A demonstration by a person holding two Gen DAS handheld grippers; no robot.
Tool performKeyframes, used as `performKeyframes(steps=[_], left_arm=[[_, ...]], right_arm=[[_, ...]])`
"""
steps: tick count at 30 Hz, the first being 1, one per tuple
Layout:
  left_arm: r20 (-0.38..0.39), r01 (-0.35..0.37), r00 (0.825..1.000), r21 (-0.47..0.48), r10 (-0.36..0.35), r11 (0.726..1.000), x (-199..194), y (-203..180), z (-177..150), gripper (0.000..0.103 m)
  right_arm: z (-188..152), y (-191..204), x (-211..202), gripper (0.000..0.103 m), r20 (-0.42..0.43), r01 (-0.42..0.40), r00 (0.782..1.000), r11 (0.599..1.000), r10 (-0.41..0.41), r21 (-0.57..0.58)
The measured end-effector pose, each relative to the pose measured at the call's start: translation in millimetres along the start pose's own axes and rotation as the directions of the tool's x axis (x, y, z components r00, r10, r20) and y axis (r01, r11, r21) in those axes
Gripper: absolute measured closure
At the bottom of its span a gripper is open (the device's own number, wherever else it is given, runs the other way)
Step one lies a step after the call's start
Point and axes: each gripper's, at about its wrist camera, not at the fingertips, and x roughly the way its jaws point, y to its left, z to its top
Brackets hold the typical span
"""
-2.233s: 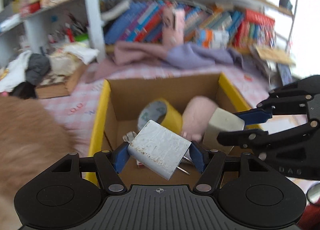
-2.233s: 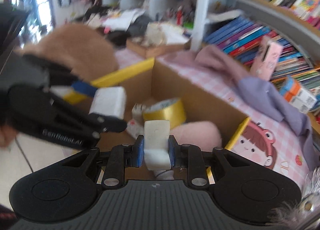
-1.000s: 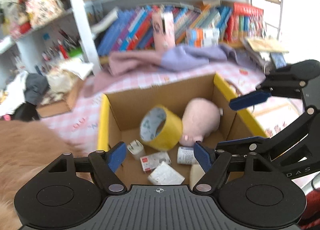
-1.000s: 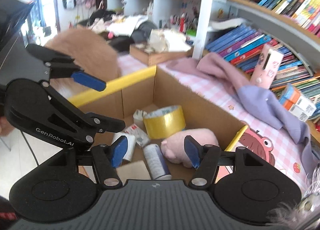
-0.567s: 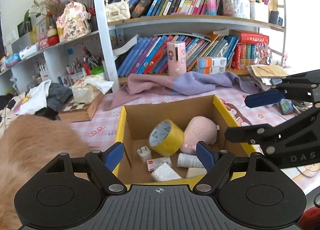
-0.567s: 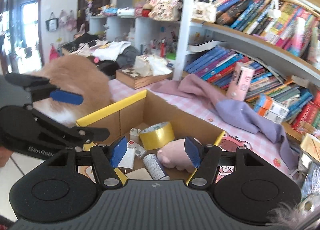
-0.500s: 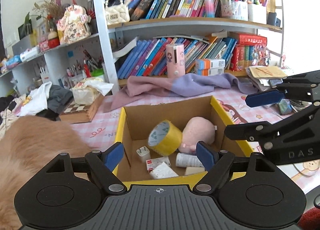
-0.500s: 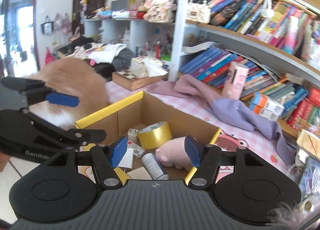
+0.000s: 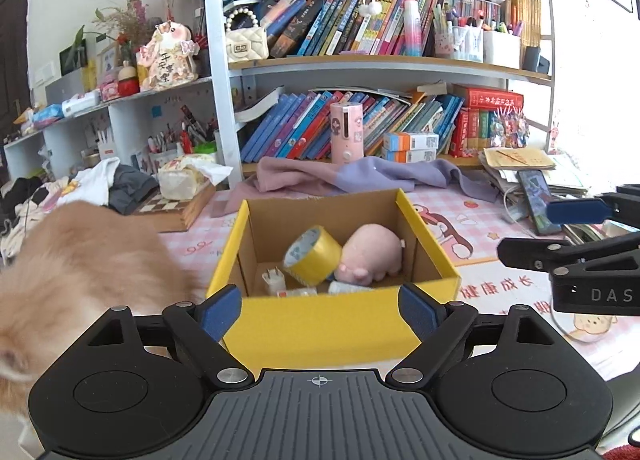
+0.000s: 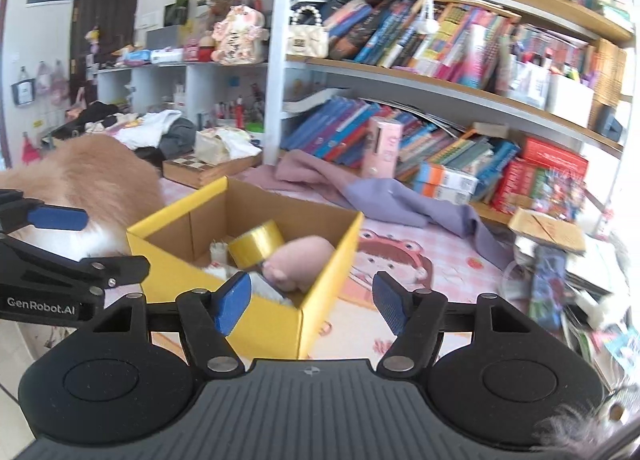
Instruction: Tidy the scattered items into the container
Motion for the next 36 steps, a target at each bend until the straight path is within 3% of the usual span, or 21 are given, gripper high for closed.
performKeyframes(steps=[9,16,26,36], left_arm=[[-0.014,0.007,1.0,-0.007,-0.007,1.0,-17.1,-17.0,-22.1,0.011],[-0.032,-0.002,0.999,0.015,0.003,1.0,-19.9,-33.3,-41.0,0.01],[-0.091,0.001,0.996,-0.005,-0.002,1.0,-23.6,-49.9,-60.0,0.01],[-0.134,-0.013,0.991,0.015,0.015,1.0,-27.3,-60.1,-66.1,0.006]], right_arm=[[-42.0,1.6,-39.1,0.03,-0.025,0.115,0.993,0.992,-0.113,0.05],[-67.8,-9.5,-50.7,0.023,-0.071,0.221,0.974,0.969,-0.214,0.113],[-97.4,-18.2,-59.4,0.015,-0.172,0.24,0.962,0.959,-0.213,0.153],[-105.8,-18.4,-56.1,0.006,-0.226,0.225,0.956,0.963,-0.188,0.149]])
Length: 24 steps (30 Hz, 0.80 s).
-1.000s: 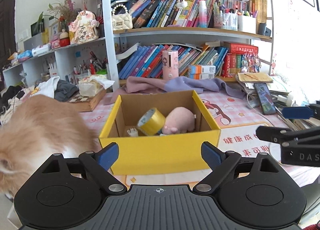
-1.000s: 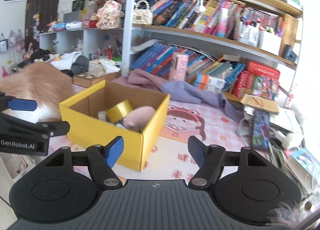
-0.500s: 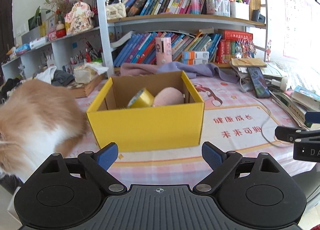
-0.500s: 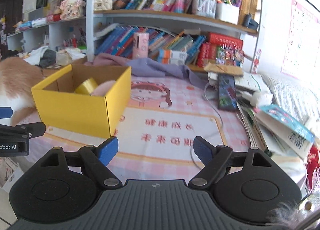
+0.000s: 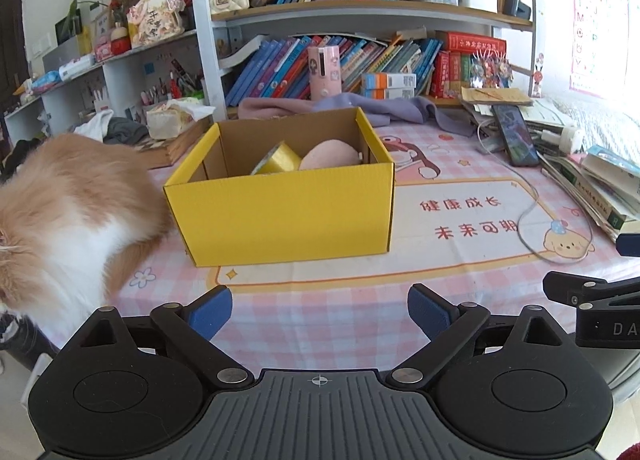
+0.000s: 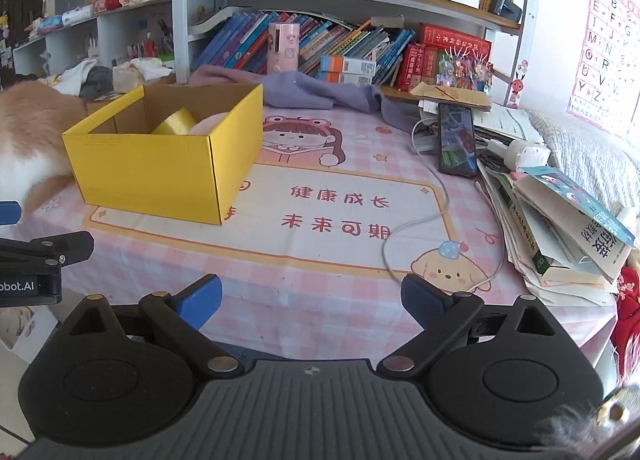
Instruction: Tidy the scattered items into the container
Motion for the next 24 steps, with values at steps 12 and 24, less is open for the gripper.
performKeyframes(steps=[12,24], left_arm=[[-0.031,0.012,0.999,0.015,-0.012,1.0,2.5,-7.8,-0.3,0.001],[-0.054,0.024,0.998,0.01,-0.024,1.0,3.4,-10.8,-2.0,0.0]], right_arm=[[-3.9,-1.3,0.6,0.003,-0.029,-0.011,1.0,1.0,0.011,0.001],[-5.1,-2.7,-0.5,0.003,-0.034,-0.01,0.999,1.0,0.01,0.003]])
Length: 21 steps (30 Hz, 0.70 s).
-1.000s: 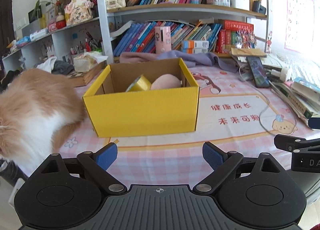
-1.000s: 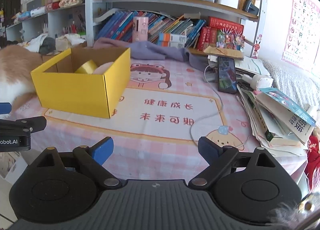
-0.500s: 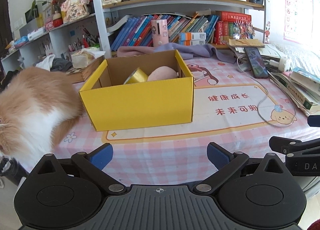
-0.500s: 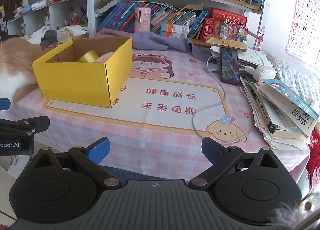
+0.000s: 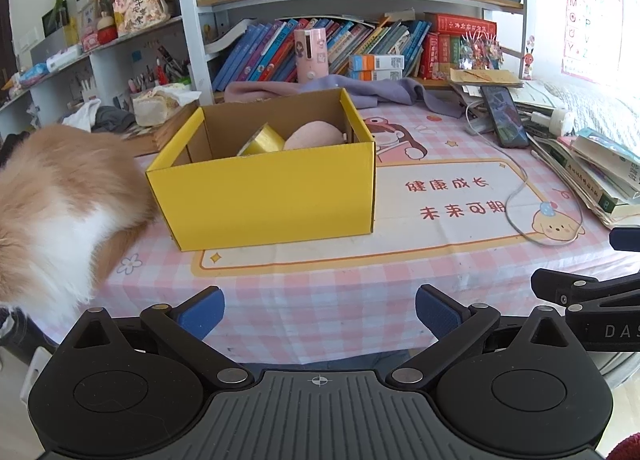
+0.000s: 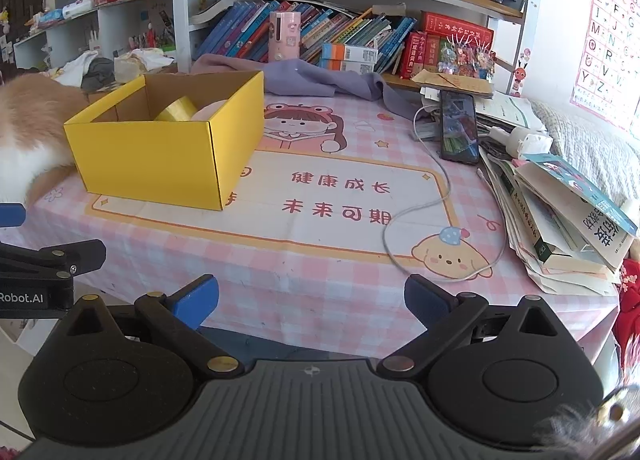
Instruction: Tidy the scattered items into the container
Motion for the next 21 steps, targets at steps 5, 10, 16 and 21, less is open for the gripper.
performKeyframes(steps=[5,10,16,21], left_arm=[[-0.01,0.005,1.0,0.001,-0.005,1.0,0.6,-2.2,-0.7,0.0],[-0.024,0.016,1.0,-0.009,-0.016,1.0,2.0,-2.3,-2.3,0.0],[-0.029,0.019,0.999,-0.014,-0.019,1.0,2.4,-3.5,-2.7,0.0],[-0.035,0.021,0.999,-0.008,-0.022,1.0,3.6,-5.4,-2.1,0.0]], right_arm=[[-1.5,-1.1,-0.3,0.002,-0.005,0.0,1.0,1.0,0.0,-0.003],[-1.7,-1.0,-0.5,0.001,-0.005,0.001,1.0,1.0,-0.001,-0.003],[-2.5,-2.1,-0.2,0.0,-0.009,0.003,1.0,1.0,-0.003,-0.004],[-2.7,-5.1,1.0,0.0,-0.007,0.003,1.0,1.0,-0.003,-0.004]])
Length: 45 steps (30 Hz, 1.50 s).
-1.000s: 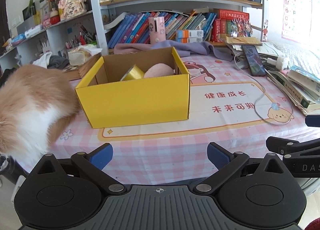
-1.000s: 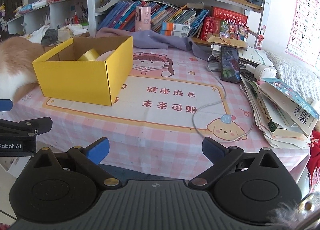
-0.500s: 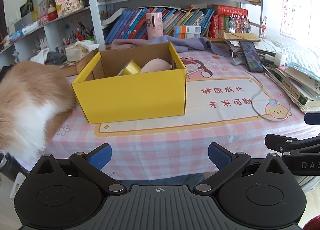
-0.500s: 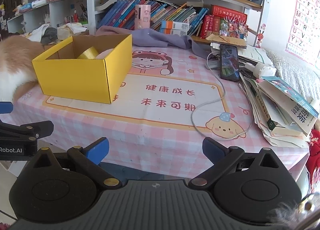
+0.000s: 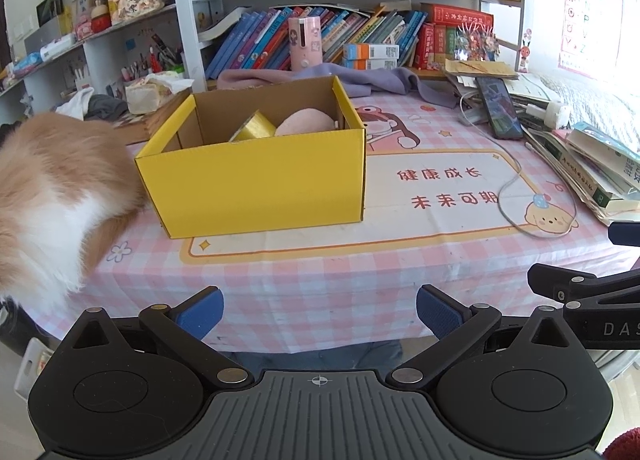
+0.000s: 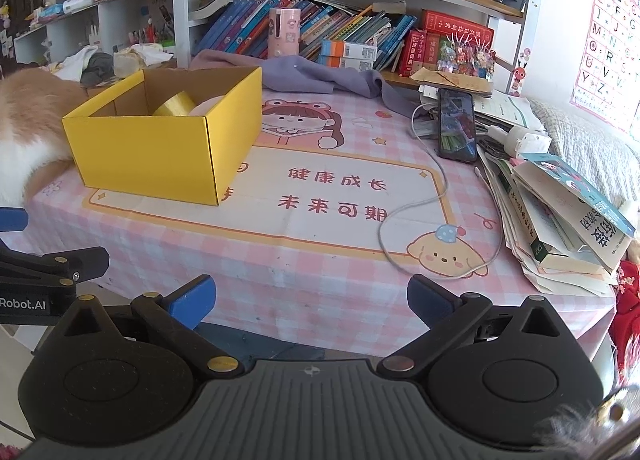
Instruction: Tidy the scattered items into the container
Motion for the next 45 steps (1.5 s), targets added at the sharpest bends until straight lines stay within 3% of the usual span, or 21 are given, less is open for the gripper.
performKeyframes(steps=[45], left_arm=[[-0.046,0.03,0.998,-0.008,-0.03,1.0,8.2,0.1,-2.1,0.0]], right_arm=[[2.9,0.8,3.5,0.0,-0.025,-0.013,1.0,1.0,0.012,-0.013]])
